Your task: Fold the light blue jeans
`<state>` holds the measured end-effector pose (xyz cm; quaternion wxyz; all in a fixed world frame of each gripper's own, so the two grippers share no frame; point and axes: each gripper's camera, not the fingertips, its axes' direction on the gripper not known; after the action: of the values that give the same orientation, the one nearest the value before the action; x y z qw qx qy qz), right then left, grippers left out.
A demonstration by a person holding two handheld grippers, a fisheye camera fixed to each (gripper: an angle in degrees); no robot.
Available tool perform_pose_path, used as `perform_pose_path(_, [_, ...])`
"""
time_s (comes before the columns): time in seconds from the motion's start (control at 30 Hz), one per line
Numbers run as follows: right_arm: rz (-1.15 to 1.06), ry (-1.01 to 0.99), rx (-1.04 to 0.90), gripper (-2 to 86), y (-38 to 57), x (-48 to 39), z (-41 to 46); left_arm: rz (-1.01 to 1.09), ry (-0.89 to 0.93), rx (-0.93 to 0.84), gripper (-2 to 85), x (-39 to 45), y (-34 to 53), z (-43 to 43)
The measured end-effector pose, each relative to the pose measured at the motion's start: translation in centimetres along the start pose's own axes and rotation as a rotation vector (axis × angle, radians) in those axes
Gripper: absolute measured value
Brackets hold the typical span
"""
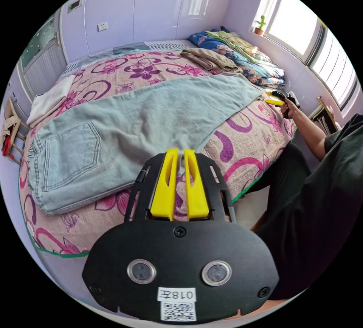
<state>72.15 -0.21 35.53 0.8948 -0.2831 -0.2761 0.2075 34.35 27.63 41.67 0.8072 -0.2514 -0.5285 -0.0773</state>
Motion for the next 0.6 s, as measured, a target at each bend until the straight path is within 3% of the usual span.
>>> perform_pose_path(0.3, [0.089, 0.065, 0.104, 16.1, -0.3, 3.6, 4.2, -0.021, -0.071, 0.009, 1.0, 1.8, 2.1, -3.1])
perform_pose_path(0.43, [0.015, 0.331, 0.083, 6.3, -1.3, 2.5, 7.0, -0.011, -0.090, 0.033, 0.5, 2.9, 0.9, -4.2])
perform_pose_path(0.6, [-0.164, 0.273, 0.167, 4.1, -0.5, 0.0, 4.2, 0.017, -0.117, 0.044, 1.1, 4.2, -0.7, -5.9])
